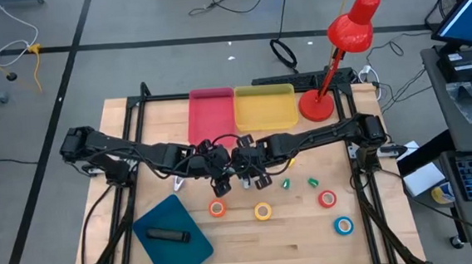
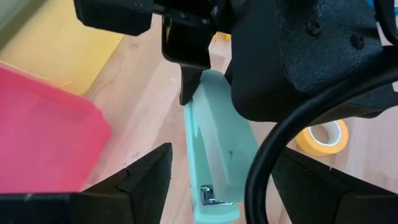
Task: Pick and place Stapler, Stapler remover, tape
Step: Put the large light green stapler into the blue bin
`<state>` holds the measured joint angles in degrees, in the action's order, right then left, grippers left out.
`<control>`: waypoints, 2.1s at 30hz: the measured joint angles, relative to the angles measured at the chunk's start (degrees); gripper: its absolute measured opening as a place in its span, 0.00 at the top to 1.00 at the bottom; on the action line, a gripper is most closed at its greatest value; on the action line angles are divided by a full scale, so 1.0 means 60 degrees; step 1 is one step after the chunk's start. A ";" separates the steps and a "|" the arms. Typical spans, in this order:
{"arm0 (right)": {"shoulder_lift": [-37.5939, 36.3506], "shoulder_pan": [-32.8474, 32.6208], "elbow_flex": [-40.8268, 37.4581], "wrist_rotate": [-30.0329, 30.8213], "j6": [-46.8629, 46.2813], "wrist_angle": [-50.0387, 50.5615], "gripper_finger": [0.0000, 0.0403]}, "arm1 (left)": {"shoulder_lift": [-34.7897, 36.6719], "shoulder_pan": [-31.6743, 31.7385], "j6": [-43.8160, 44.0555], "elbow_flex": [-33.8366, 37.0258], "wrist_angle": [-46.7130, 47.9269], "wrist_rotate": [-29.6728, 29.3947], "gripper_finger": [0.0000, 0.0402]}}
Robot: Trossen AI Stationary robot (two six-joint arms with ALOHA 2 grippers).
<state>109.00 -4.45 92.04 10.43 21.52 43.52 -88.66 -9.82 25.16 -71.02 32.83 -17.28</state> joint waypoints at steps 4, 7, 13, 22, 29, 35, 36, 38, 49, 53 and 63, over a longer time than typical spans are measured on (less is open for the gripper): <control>-0.0002 0.0000 -0.0005 -0.0027 0.0007 -0.0006 0.70 | 0.0000 -0.0011 0.0002 0.0000 -0.0042 0.0052 0.33; -0.0002 0.0000 -0.0005 -0.0023 0.0004 -0.0027 0.70 | 0.0000 -0.0011 0.0002 0.0000 -0.0099 0.0119 0.33; -0.0010 0.0000 -0.0009 -0.0009 0.0032 -0.0172 0.70 | 0.0003 -0.0015 0.0012 0.0007 -0.0329 0.0227 0.33; -0.0010 0.0000 -0.0009 0.0008 0.0029 -0.0206 0.70 | 0.0007 -0.0015 0.0031 0.0007 -0.0252 0.0105 0.33; -0.0010 -0.0002 -0.0285 0.0032 0.0033 -0.0484 0.70 | -0.0098 -0.0009 0.0046 0.0007 -0.0253 0.0113 0.33; -0.0006 -0.0004 -0.0584 0.0030 -0.0057 -0.0723 0.70 | -0.0291 -0.0011 0.0224 0.0008 -0.0383 0.0424 0.33; -0.0006 -0.0004 -0.0595 0.0036 -0.0079 -0.0695 0.70 | -0.0329 -0.0017 0.0311 0.0007 -0.0448 0.0457 0.33; -0.0004 -0.0004 -0.0602 0.0040 -0.0080 -0.0700 0.70 | -0.0342 -0.0058 0.0337 0.0010 -0.0405 0.0533 0.33; -0.0002 -0.0018 -0.0602 0.0416 -0.0113 -0.0742 0.70 | -0.0346 -0.0120 0.0326 0.0007 -0.0450 0.0627 0.33; -0.0002 -0.0015 -0.0602 0.0542 -0.0207 -0.0727 0.70 | -0.0350 -0.0135 0.0314 0.0007 -0.0436 0.0625 0.33; -0.0113 -0.0011 -0.0580 0.0472 -0.0222 -0.0645 0.70 | -0.0375 -0.0266 -0.0009 0.0000 0.0058 0.0105 0.33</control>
<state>108.32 -4.51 88.56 13.26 20.18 39.65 -90.91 -11.42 25.10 -71.02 33.17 -16.65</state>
